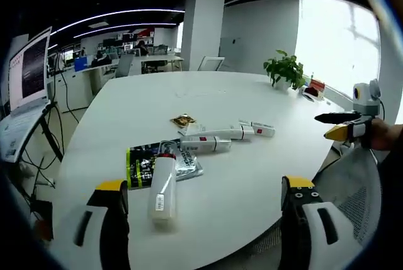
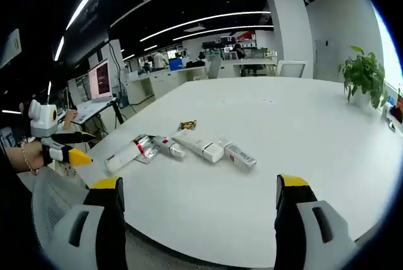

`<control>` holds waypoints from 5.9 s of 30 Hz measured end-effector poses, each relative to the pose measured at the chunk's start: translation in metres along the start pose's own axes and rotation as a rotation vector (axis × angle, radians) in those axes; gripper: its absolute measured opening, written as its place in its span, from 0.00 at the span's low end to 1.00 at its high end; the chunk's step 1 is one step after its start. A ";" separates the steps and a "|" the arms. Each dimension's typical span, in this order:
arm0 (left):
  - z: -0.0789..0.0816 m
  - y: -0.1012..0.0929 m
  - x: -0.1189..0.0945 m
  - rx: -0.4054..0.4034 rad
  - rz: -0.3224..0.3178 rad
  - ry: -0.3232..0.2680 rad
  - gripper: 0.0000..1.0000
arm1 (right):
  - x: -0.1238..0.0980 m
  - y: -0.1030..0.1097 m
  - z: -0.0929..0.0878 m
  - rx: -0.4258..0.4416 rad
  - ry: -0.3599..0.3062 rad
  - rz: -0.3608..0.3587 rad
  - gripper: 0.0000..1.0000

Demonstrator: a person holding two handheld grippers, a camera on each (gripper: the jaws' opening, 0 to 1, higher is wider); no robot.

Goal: Arrange the skincare products in the storage area until every visible bottle or jar stands upright without overlapping.

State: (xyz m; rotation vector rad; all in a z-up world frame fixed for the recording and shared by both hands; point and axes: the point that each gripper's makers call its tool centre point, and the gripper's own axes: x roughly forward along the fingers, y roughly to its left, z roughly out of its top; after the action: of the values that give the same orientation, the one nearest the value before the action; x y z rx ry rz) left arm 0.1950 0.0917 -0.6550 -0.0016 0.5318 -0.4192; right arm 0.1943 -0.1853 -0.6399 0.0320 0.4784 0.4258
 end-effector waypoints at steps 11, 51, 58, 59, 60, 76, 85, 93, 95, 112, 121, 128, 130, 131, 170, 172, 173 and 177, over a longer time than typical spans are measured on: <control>0.000 -0.003 -0.001 0.003 -0.003 0.008 0.95 | 0.000 0.000 0.000 -0.002 0.002 0.001 1.00; 0.000 0.002 -0.001 0.007 0.016 0.004 0.92 | 0.003 0.003 -0.003 -0.012 0.028 0.001 1.00; 0.000 0.001 -0.001 0.019 0.011 0.000 0.91 | 0.008 0.005 0.000 -0.051 0.035 0.000 1.00; 0.000 0.001 -0.001 0.021 0.011 0.001 0.91 | 0.009 0.006 0.000 -0.064 0.042 0.003 1.00; 0.000 0.001 -0.001 0.023 0.011 0.002 0.91 | 0.010 0.007 -0.001 -0.078 0.050 0.007 1.00; 0.002 -0.001 -0.002 0.015 0.001 -0.009 0.91 | 0.041 0.005 0.021 -0.221 0.130 0.071 0.78; -0.001 -0.005 -0.002 0.010 -0.018 0.006 0.90 | 0.068 0.004 0.032 -0.264 0.175 0.114 0.70; -0.002 -0.004 -0.001 -0.006 -0.029 0.010 0.90 | 0.098 0.009 0.035 -0.329 0.222 0.162 0.68; -0.002 -0.003 -0.001 -0.010 -0.028 0.006 0.90 | 0.106 0.013 0.030 -0.356 0.253 0.173 0.68; -0.003 0.001 -0.002 -0.023 -0.003 0.005 0.90 | 0.173 0.014 0.032 -0.430 0.330 0.229 0.63; -0.005 0.001 -0.001 -0.027 -0.004 0.017 0.89 | 0.210 0.027 0.031 -0.447 0.363 0.260 0.60; -0.006 0.001 -0.001 -0.025 -0.002 0.021 0.89 | 0.234 0.036 0.030 -0.464 0.378 0.271 0.58; -0.006 0.002 -0.001 -0.024 -0.001 0.022 0.89 | 0.238 0.038 0.028 -0.467 0.383 0.270 0.57; -0.006 0.002 -0.001 -0.024 -0.001 0.023 0.89 | 0.240 0.039 0.028 -0.467 0.384 0.270 0.57; -0.008 0.012 -0.003 -0.099 0.035 0.024 0.87 | 0.282 0.042 -0.009 -0.560 0.460 0.350 0.34; -0.008 0.013 -0.003 -0.103 0.041 0.026 0.88 | 0.284 0.042 -0.009 -0.542 0.441 0.356 0.33; -0.008 0.013 -0.003 -0.107 0.041 0.026 0.88 | 0.282 0.042 -0.008 -0.540 0.436 0.360 0.33; -0.008 0.016 -0.003 -0.120 0.045 0.027 0.87 | 0.283 0.043 -0.008 -0.555 0.430 0.371 0.32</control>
State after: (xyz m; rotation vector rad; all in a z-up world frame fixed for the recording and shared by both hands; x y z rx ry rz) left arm 0.1944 0.1083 -0.6624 -0.0998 0.5824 -0.3437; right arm 0.4010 -0.0320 -0.7663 -0.5233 0.7657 0.9276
